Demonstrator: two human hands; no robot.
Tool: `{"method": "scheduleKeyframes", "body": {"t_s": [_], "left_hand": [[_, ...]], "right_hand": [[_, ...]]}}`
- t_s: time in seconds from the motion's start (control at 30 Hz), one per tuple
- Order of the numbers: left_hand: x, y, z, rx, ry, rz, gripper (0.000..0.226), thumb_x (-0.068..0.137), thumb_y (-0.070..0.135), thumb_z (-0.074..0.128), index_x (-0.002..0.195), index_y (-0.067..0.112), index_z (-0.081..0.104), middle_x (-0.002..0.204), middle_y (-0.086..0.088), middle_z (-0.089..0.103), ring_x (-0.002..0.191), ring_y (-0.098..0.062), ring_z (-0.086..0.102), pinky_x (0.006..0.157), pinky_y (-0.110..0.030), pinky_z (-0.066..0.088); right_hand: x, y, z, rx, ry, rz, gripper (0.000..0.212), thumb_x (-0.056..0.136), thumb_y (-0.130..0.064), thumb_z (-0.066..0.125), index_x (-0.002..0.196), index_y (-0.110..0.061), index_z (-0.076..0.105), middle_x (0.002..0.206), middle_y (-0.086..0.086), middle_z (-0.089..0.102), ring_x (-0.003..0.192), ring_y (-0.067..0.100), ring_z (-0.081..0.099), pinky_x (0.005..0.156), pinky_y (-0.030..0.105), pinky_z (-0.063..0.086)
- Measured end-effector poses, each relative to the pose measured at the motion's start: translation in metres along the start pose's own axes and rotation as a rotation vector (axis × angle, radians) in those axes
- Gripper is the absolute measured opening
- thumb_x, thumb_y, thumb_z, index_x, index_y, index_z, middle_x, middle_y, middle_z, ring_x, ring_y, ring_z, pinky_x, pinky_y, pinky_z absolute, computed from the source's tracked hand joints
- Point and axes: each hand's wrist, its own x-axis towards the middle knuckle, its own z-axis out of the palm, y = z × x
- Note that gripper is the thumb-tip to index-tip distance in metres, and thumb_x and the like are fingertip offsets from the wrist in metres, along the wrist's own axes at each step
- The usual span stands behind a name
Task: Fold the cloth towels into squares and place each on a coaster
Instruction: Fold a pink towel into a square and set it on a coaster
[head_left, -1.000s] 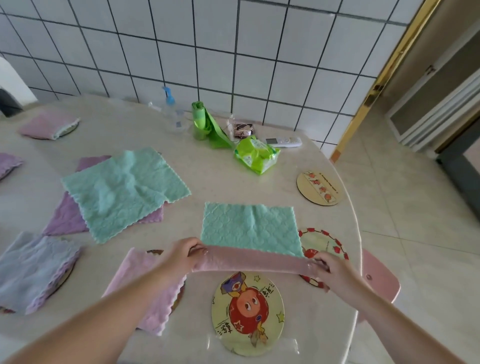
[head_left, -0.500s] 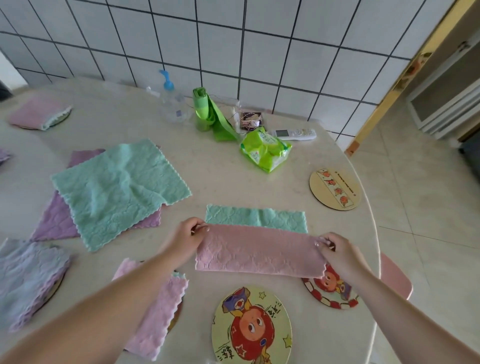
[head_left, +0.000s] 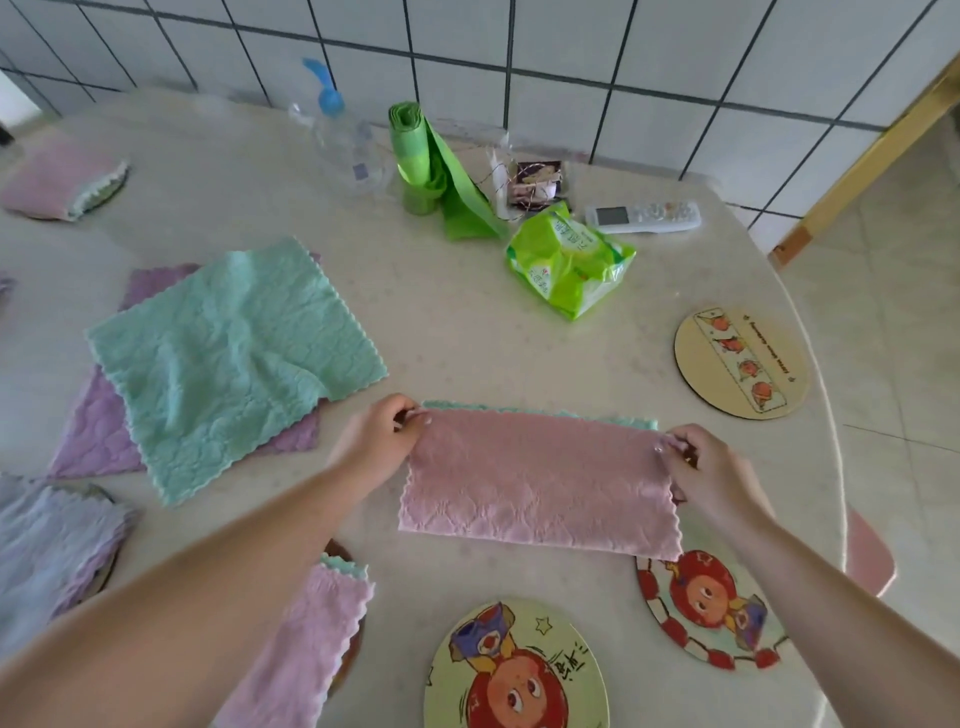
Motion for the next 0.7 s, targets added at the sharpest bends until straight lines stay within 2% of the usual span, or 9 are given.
{"method": "scheduleKeyframes", "body": {"t_s": [0.23, 0.37, 0.43, 0.53, 0.63, 0.7], "left_hand": [[0.010, 0.006, 0.004, 0.077, 0.020, -0.001, 0.017, 0.089, 0.032, 0.058, 0.083, 0.016, 0.060, 0.067, 0.000, 0.061, 0.062, -0.018, 0.055, 0.060, -0.033, 0.044], [0.012, 0.011, 0.003, 0.099, 0.004, -0.031, 0.019, 0.090, 0.033, 0.057, 0.084, 0.015, 0.060, 0.060, 0.004, 0.059, 0.060, -0.017, 0.055, 0.057, -0.030, 0.041], [0.012, 0.011, 0.004, 0.098, 0.013, -0.039, 0.019, 0.089, 0.033, 0.057, 0.087, 0.015, 0.060, 0.067, 0.003, 0.061, 0.066, -0.019, 0.057, 0.060, -0.031, 0.044], [0.005, 0.012, 0.008, 0.023, 0.116, -0.047, 0.026, 0.087, 0.031, 0.061, 0.107, 0.015, 0.056, 0.097, 0.000, 0.059, 0.085, -0.017, 0.058, 0.075, -0.034, 0.048], [-0.012, 0.017, 0.021, 0.109, 0.262, 0.186, 0.034, 0.085, 0.020, 0.063, 0.116, 0.010, 0.055, 0.117, -0.008, 0.053, 0.105, -0.024, 0.053, 0.089, -0.038, 0.044], [-0.027, 0.024, 0.037, 0.148, 0.187, 0.361, 0.034, 0.084, 0.016, 0.061, 0.117, 0.008, 0.057, 0.123, -0.010, 0.054, 0.114, -0.026, 0.050, 0.096, -0.040, 0.044]], "right_hand": [[0.011, 0.001, 0.003, -0.008, 0.018, 0.033, 0.007, 0.092, -0.028, 0.055, 0.090, -0.023, 0.060, 0.069, -0.001, 0.063, 0.057, 0.020, 0.060, 0.053, 0.032, 0.048], [0.014, 0.001, 0.006, -0.031, 0.037, 0.032, 0.012, 0.091, -0.028, 0.054, 0.098, -0.021, 0.061, 0.073, 0.000, 0.065, 0.057, 0.020, 0.059, 0.051, 0.030, 0.046], [0.014, 0.001, 0.007, -0.012, 0.062, 0.034, 0.018, 0.091, -0.030, 0.055, 0.105, -0.021, 0.059, 0.083, 0.000, 0.066, 0.061, 0.018, 0.060, 0.053, 0.028, 0.046], [0.007, -0.003, 0.010, 0.046, 0.175, 0.016, 0.028, 0.090, -0.027, 0.056, 0.117, -0.021, 0.053, 0.102, -0.003, 0.061, 0.065, 0.015, 0.056, 0.056, 0.029, 0.045], [-0.008, -0.016, 0.021, 0.021, 0.276, -0.114, 0.032, 0.087, -0.020, 0.059, 0.118, -0.019, 0.053, 0.117, -0.001, 0.053, 0.072, 0.011, 0.053, 0.062, 0.029, 0.047], [-0.022, -0.028, 0.037, -0.010, 0.214, -0.271, 0.032, 0.086, -0.014, 0.060, 0.118, -0.017, 0.056, 0.125, 0.000, 0.049, 0.096, 0.012, 0.056, 0.084, 0.033, 0.050]]}}
